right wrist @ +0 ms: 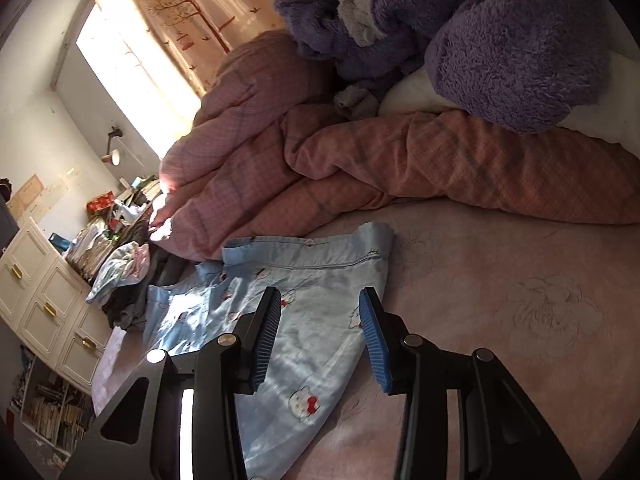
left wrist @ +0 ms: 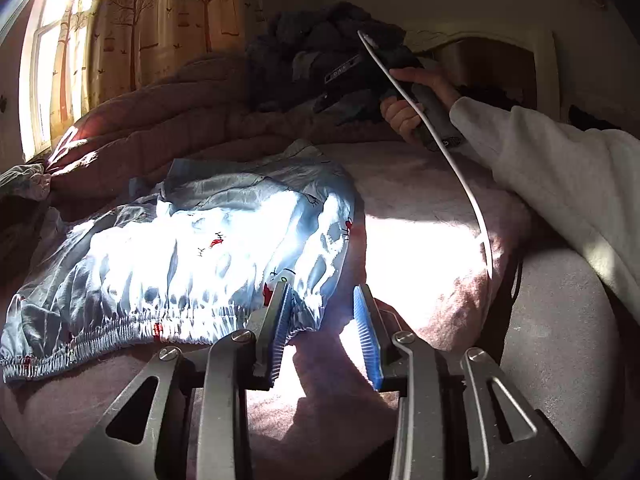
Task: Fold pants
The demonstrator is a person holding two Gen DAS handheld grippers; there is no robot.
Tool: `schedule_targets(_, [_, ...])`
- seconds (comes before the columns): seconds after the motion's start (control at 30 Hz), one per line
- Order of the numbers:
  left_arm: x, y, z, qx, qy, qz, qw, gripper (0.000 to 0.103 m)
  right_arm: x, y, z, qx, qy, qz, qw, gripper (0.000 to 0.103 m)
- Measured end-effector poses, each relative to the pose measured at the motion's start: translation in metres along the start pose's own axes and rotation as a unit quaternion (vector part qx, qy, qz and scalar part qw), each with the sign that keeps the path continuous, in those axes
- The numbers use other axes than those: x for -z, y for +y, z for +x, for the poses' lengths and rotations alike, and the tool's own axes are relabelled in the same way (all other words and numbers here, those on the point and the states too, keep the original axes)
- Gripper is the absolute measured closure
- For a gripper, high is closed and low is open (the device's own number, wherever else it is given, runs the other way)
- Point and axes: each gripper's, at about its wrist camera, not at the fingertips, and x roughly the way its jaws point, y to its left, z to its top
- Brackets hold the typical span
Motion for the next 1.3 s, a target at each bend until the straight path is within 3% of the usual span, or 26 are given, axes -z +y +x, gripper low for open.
schedule_targets(0.1, [0.002, 0.003, 0.003, -0.011, -0.002, 0.013, 0.9999, 0.061, -0.021, -0.014, 0.047, 0.018, 0.030, 0.015, 0.999, 0.061])
schedule_targets(0.17, [0.000, 0.012, 0.006, 0.006, 0.008, -0.016, 0.9998, 0.063, -0.028, -0.022, 0.077, 0.026, 0.053, 0.019, 0.998, 0.061])
schedule_targets(0.27, [-0.002, 0.016, 0.007, -0.004, 0.007, -0.023, 0.9997, 0.087, -0.030, -0.033, 0.105, 0.018, 0.072, 0.041, 0.996, 0.061])
schedule_targets(0.33, [-0.003, 0.022, 0.005, 0.007, 0.006, -0.043, 0.9990, 0.095, -0.031, -0.033, 0.114, 0.014, 0.079, 0.045, 0.996, 0.064])
schedule_targets(0.37, [-0.005, 0.024, 0.003, 0.022, 0.006, -0.057, 0.9981, 0.095, -0.032, -0.032, 0.117, 0.016, 0.079, 0.041, 0.996, 0.086])
schedule_targets(0.4, [-0.008, 0.024, 0.002, 0.034, 0.007, -0.061, 0.9975, 0.095, -0.032, -0.031, 0.117, 0.024, 0.077, 0.039, 0.996, 0.101])
schedule_targets(0.5, [-0.014, 0.006, -0.008, 0.044, -0.001, -0.018, 0.9989, 0.095, -0.031, -0.027, 0.105, 0.054, 0.050, 0.029, 0.997, 0.101])
schedule_targets(0.63, [-0.022, -0.003, -0.014, 0.096, 0.006, -0.035, 0.9947, 0.096, -0.033, -0.036, 0.080, 0.072, 0.027, 0.043, 0.996, 0.101])
schedule_targets(0.77, [-0.027, -0.013, -0.026, 0.120, -0.007, -0.014, 0.9926, 0.096, -0.035, -0.040, 0.047, 0.092, 0.011, 0.043, 0.995, 0.101])
schedule_targets(0.9, [-0.029, -0.016, -0.037, 0.172, -0.001, -0.031, 0.9845, 0.096, -0.036, -0.048, 0.000, 0.091, -0.011, 0.041, 0.995, 0.101])
schedule_targets(1.0, [-0.028, -0.021, -0.042, 0.189, -0.003, -0.023, 0.9816, 0.096, -0.035, -0.051, -0.025, 0.101, -0.016, 0.039, 0.994, 0.101])
schedule_targets(1.13, [-0.024, -0.010, -0.041, 0.175, -0.008, -0.042, 0.9837, 0.096, -0.030, -0.052, -0.038, 0.126, -0.015, 0.046, 0.991, 0.101])
schedule_targets(1.2, [-0.016, -0.004, -0.046, 0.098, -0.047, -0.008, 0.9941, 0.096, -0.027, -0.051, -0.038, 0.132, -0.019, 0.053, 0.990, 0.101])
schedule_targets(1.23, [-0.016, -0.002, -0.048, 0.079, -0.051, 0.004, 0.9956, 0.096, -0.027, -0.048, -0.037, 0.131, -0.025, 0.056, 0.989, 0.101])
schedule_targets(1.3, [-0.016, 0.013, -0.061, 0.083, -0.060, -0.013, 0.9946, 0.096, -0.032, -0.029, -0.031, 0.123, -0.030, 0.049, 0.991, 0.101])
